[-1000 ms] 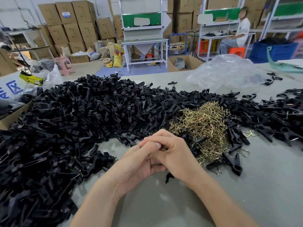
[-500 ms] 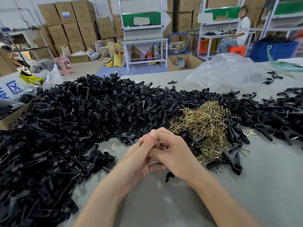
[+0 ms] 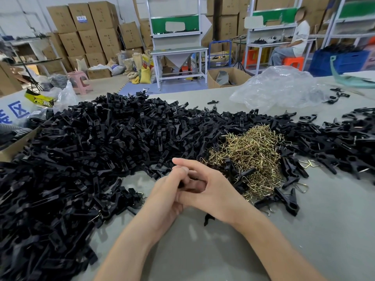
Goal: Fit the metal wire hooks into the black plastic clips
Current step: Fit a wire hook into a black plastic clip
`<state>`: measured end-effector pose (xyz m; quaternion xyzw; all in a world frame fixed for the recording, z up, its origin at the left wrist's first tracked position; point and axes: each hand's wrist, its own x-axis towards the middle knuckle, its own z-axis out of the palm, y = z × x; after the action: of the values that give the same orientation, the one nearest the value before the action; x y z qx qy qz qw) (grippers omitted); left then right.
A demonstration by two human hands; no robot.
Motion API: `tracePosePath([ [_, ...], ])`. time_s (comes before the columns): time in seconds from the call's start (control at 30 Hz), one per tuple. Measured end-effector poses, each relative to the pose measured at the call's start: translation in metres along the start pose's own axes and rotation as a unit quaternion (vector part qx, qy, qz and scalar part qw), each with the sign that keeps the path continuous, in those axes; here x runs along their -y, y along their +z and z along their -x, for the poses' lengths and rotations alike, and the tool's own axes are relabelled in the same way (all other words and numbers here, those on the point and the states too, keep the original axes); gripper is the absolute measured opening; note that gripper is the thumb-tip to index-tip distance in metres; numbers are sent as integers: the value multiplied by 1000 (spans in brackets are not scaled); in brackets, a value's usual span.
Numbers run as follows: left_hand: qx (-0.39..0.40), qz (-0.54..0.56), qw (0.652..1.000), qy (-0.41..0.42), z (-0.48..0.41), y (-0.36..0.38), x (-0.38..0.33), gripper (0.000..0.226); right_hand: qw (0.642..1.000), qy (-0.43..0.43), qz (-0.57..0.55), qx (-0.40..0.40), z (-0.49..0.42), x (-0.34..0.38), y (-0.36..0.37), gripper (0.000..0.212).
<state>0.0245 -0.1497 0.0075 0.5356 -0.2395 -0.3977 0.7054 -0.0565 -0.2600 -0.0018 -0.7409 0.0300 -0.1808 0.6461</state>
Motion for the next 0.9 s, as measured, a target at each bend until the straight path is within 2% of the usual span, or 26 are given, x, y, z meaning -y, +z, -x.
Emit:
tracePosePath([
  [0.17, -21, 50, 999, 2, -2, -5, 1, 39, 1000, 2, 0, 6, 0, 5, -1, 68],
  [0.53, -30, 95, 995, -20, 0, -2, -1, 23, 1000, 18, 8, 0, -1, 5, -2, 73],
  [0.67, -34, 98, 994, -23, -1, -1, -1, 33, 1000, 18, 2, 10, -1, 3, -2, 71],
  [0.77, -48, 102, 993, -24, -2, -1, 1, 28, 1000, 17, -4, 16, -1, 2, -3, 64],
  [0.9, -34, 82, 995, -34, -4, -2, 1, 34, 1000, 15, 24, 9, -1, 1, -4, 41],
])
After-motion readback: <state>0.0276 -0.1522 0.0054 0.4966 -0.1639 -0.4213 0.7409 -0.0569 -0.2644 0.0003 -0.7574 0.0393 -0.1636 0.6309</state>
